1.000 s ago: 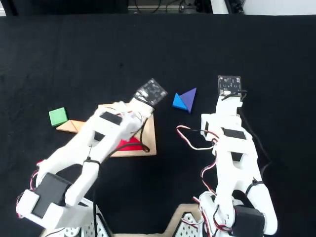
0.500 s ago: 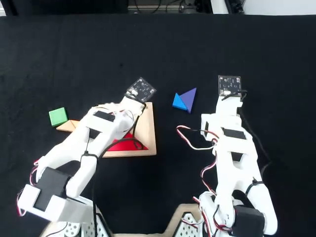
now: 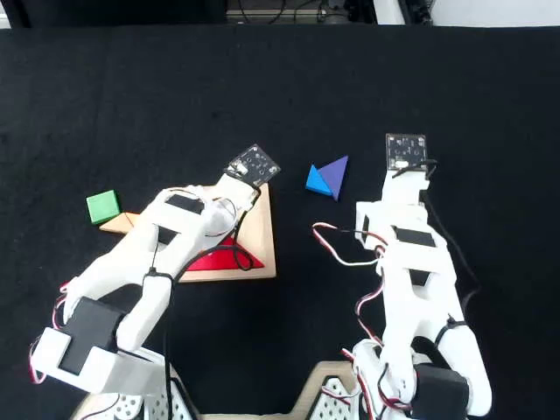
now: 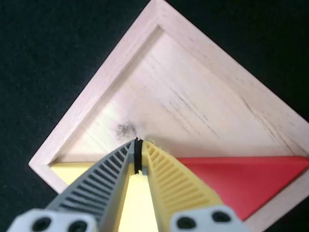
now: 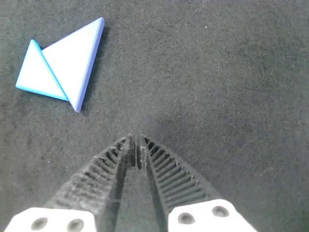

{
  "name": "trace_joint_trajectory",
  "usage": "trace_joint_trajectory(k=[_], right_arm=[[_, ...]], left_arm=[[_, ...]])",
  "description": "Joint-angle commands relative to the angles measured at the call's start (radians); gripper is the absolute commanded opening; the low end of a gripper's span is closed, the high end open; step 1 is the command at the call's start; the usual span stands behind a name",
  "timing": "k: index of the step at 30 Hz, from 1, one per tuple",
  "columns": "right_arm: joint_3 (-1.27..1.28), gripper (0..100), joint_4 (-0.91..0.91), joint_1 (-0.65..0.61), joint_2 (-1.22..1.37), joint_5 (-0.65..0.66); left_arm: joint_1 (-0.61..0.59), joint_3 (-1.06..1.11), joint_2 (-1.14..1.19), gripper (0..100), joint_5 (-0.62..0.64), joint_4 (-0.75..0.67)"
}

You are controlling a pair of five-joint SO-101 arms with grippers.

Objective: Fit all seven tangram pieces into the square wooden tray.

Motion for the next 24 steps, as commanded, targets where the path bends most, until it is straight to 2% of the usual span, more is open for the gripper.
trace_joint_trajectory(k=[1, 3, 5, 9, 11, 15, 18, 22, 24], right_arm=[[-0.021, 3.1, -0.018, -0.012, -0.028, -0.002], [-0.021, 3.1, -0.018, -0.012, -0.028, -0.002], [-0.021, 3.1, -0.018, -0.012, -0.028, -0.002], [-0.022, 3.1, -0.018, -0.012, -0.028, -0.002], [-0.022, 3.1, -0.017, -0.012, -0.028, -0.002], [-0.024, 3.1, -0.015, -0.012, -0.028, -0.002], [-0.024, 3.1, -0.015, -0.012, -0.028, -0.002], [-0.022, 3.1, -0.015, -0.012, -0.028, -0.002], [-0.022, 3.1, -0.015, -0.012, -0.028, -0.002]], left_arm=[[-0.030, -0.045, -0.106, 3, -0.012, 0.006], [-0.039, -0.038, -0.161, 4, -0.015, 0.014], [-0.077, -0.031, -0.216, 9, -0.015, 0.049], [-0.228, -0.027, -0.325, 23, -0.017, 0.103], [-0.309, -0.025, -0.381, 26, -0.021, 0.150], [-0.398, -0.025, -0.457, 26, -0.242, 0.304], [-0.444, -0.025, -0.486, 26, -0.353, 0.404], [-0.516, -0.013, -0.483, 26, -0.571, 0.422], [-0.527, 0.022, -0.468, 26, -0.667, 0.382]])
